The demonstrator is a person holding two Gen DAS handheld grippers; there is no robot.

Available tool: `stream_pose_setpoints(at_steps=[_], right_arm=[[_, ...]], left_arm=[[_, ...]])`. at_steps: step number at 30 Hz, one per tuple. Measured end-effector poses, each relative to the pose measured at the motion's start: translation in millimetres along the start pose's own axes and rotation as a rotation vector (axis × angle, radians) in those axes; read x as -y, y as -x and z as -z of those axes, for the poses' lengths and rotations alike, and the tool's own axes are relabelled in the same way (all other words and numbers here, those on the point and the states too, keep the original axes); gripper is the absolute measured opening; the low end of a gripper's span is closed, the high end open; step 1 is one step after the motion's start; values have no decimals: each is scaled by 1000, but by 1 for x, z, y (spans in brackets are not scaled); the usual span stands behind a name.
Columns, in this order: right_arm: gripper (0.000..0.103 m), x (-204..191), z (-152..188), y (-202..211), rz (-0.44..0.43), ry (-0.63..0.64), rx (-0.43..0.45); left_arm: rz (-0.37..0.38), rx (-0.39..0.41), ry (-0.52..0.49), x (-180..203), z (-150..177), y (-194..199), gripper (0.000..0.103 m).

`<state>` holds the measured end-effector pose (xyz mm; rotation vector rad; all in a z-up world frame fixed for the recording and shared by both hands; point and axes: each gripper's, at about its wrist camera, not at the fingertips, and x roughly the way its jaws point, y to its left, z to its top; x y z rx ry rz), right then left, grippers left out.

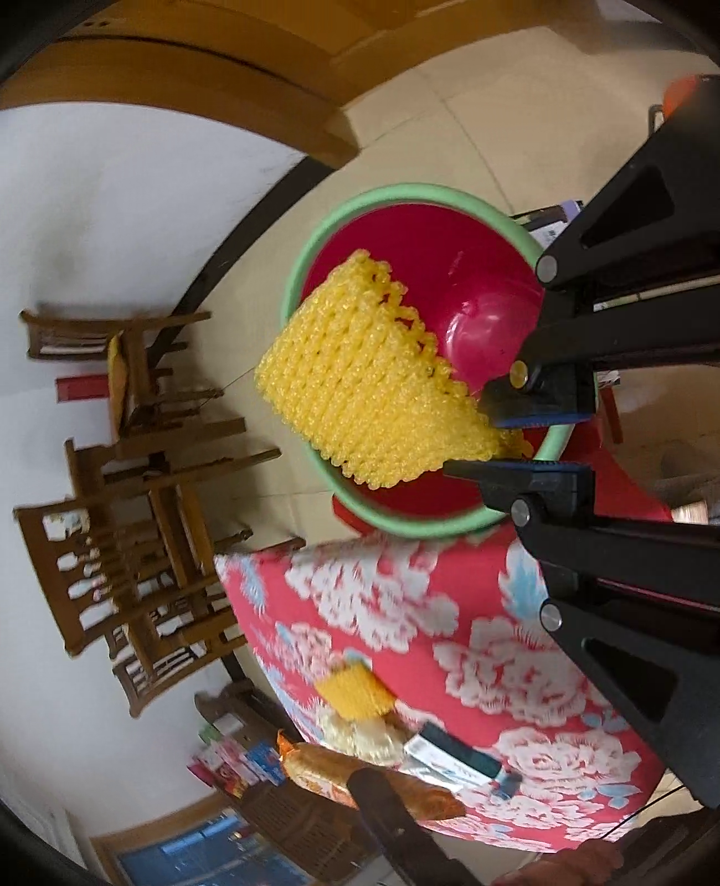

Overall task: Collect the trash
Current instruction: 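Carry the foam net over the red bucket with the right tool while the left tool lifts the snack bag, then open the right tool to drop the foam net while the left tool drops the snack bag into the bucket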

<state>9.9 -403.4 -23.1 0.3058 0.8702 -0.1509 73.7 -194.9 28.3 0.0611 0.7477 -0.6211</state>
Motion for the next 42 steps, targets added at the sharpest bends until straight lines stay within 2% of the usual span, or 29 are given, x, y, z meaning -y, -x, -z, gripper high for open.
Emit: stream_pose_setpoints(at_steps=[12, 20, 22, 24, 26, 36, 42], right_arm=[[12, 29, 0, -49, 20, -72, -91], [13, 36, 1, -51, 32, -93, -93], [18, 38, 1, -50, 31, -101, -88], [33, 42, 2, -48, 23, -112, -80], [42, 45, 2, -45, 19, -134, -71], [43, 51, -1, -23, 9, -174, -2], [43, 57, -1, -21, 20, -206, 7]], left_arm=[[48, -64, -18, 23, 2, -43, 43], [58, -92, -23, 29, 1, -63, 43], [62, -97, -31, 33, 1, -67, 43], [65, -103, -38, 34, 0, -74, 43], [68, -111, -44, 37, 1, -78, 43], [85, -164, -98, 60, 5, -105, 43], [86, -210, -119, 72, 9, -124, 43]])
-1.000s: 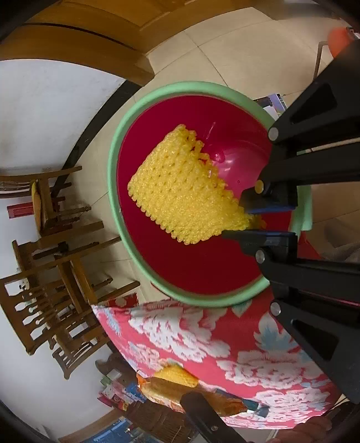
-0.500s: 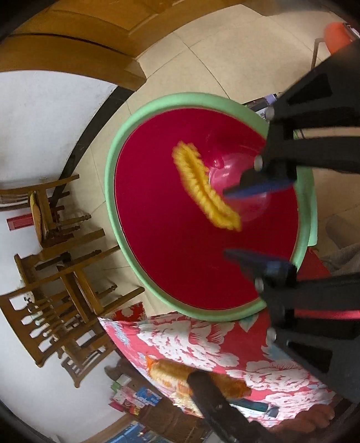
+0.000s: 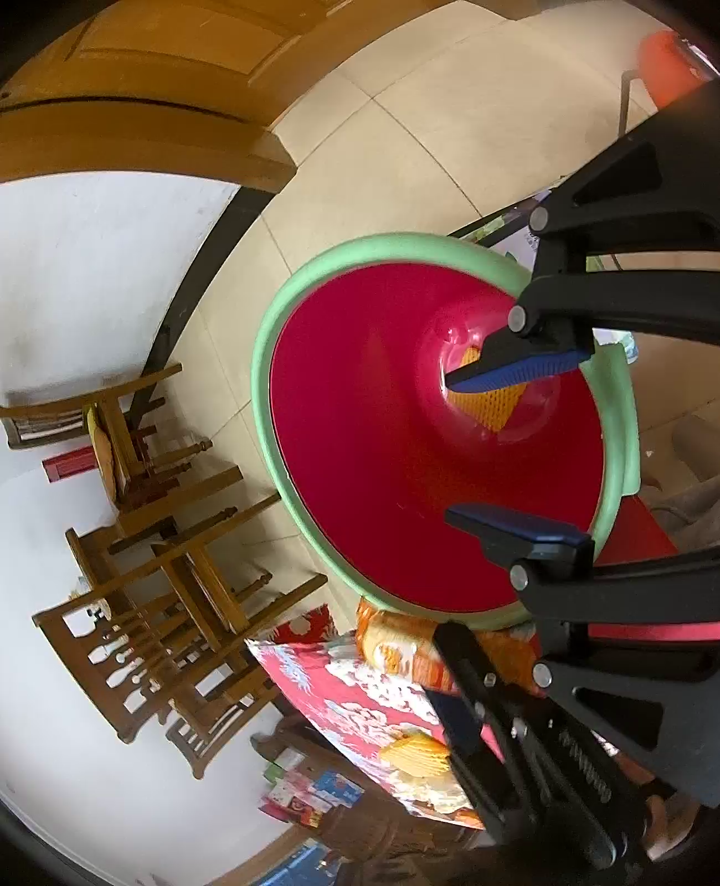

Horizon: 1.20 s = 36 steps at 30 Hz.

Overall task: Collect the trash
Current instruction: 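Open the right tool to drop the foam net while the left tool drops the snack bag into the bucket, then move both open tools back over the table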

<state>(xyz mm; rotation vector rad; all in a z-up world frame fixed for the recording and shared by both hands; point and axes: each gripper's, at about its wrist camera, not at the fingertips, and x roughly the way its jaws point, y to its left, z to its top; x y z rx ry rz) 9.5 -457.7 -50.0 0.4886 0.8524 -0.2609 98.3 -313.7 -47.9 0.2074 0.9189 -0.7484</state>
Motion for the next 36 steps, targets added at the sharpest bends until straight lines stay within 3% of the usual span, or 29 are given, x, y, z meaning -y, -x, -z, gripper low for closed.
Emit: stream_pose_setpoints(at_steps=[4, 6, 7, 22, 26, 36], right_arm=[[43, 5, 2, 2, 7, -15, 0], [43, 7, 3, 3, 9, -21, 1], [43, 8, 3, 3, 10, -25, 2], [43, -1, 7, 31, -12, -45, 57], [52, -8, 13, 42, -32, -58, 79], [56, -50, 25, 56, -117, 16, 80]], left_arm=[[0, -20, 15, 1, 0, -6, 48], [-6, -17, 25, 0, -1, -5, 67], [-8, -6, 31, -1, -1, -3, 68], [-32, 50, 100, -24, 2, 36, 68], [-47, 68, 129, -34, 5, 53, 68], [-101, 128, 217, -63, 27, 105, 68]])
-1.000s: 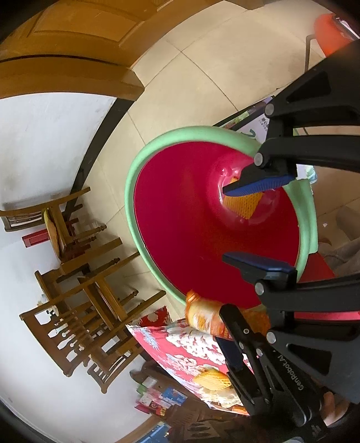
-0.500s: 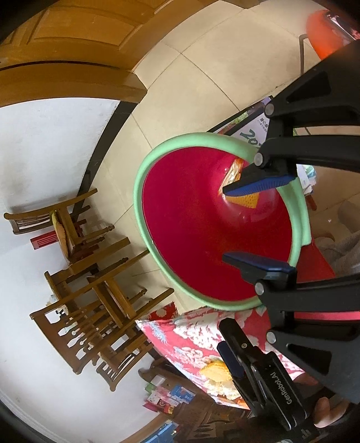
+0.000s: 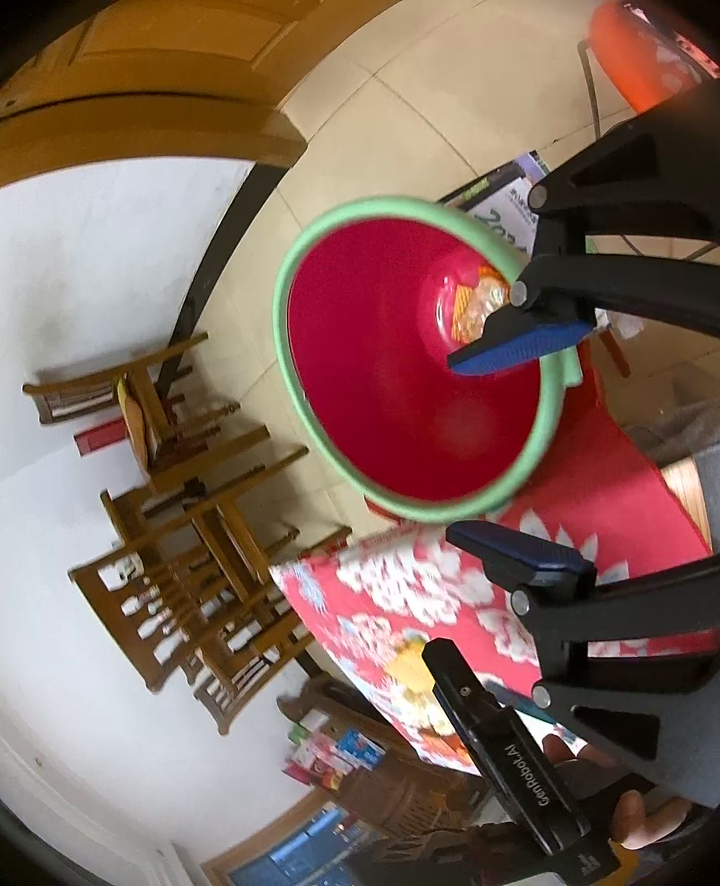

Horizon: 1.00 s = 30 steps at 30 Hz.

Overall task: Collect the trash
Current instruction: 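Move both open tools back over the table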

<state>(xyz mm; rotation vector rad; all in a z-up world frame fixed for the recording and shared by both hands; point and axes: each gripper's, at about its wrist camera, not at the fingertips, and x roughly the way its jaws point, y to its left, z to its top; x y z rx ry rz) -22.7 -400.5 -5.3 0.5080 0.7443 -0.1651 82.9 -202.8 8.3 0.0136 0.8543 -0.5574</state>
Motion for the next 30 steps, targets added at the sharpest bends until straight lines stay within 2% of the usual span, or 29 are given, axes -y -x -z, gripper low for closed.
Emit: stream_pose_setpoints(at_steps=[11, 25, 30], right_arm=[[56, -49, 12, 0, -56, 96, -18], [56, -88, 32, -14, -81, 174, -58], [56, -97, 39, -23, -88, 188, -88]], left_arm=[[-88, 58, 112, -59, 19, 49, 68], [-230, 77, 277, -144, 59, 92, 68], [-278, 59, 342, -173, 78, 96, 68]])
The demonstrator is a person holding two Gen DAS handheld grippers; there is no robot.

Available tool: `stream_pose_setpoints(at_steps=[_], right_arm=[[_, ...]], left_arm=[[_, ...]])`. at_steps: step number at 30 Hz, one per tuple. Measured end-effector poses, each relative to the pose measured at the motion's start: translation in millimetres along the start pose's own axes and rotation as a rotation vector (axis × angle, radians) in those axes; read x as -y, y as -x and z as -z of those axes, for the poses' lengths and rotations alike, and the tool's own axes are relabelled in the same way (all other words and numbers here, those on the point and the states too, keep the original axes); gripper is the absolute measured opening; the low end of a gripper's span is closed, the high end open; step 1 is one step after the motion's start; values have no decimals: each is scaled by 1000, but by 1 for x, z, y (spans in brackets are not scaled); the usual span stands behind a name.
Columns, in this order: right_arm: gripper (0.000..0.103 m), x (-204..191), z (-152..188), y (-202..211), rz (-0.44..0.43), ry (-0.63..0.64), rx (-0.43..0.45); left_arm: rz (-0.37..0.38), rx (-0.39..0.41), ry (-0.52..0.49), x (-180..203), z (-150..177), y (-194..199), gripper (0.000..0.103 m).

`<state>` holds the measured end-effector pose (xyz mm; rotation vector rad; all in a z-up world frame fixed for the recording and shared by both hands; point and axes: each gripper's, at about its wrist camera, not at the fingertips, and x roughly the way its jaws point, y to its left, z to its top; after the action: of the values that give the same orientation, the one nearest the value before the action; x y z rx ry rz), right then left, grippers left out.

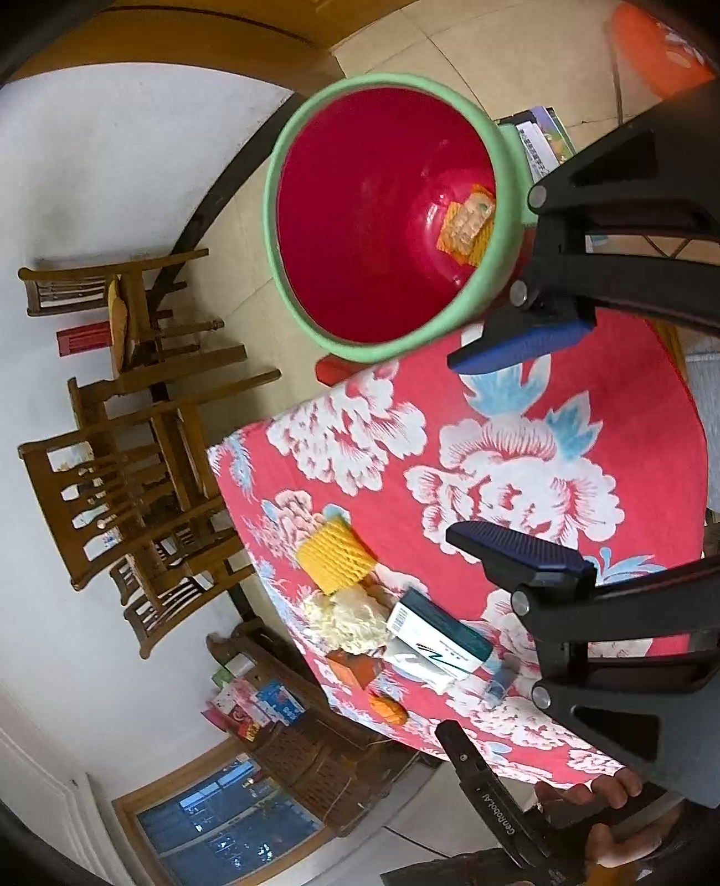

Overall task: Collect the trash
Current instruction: 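Move both open tools back over the table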

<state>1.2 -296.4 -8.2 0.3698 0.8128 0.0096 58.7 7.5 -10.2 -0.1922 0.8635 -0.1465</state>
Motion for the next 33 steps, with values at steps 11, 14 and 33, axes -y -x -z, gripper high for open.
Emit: stream_pose_setpoints(at_steps=[11, 14, 33], right_arm=[[56, -15, 7, -11, -6, 33, -35], [56, -17, 9, -15, -8, 36, -45], [56, -20, 13, -20, -20, 45, -66]], left_arm=[[-83, -55, 29, -31, 24, -12, 68], [-73, -67, 53, -35, 27, -14, 68], [52, -107, -38, 32, 38, -31, 68]])
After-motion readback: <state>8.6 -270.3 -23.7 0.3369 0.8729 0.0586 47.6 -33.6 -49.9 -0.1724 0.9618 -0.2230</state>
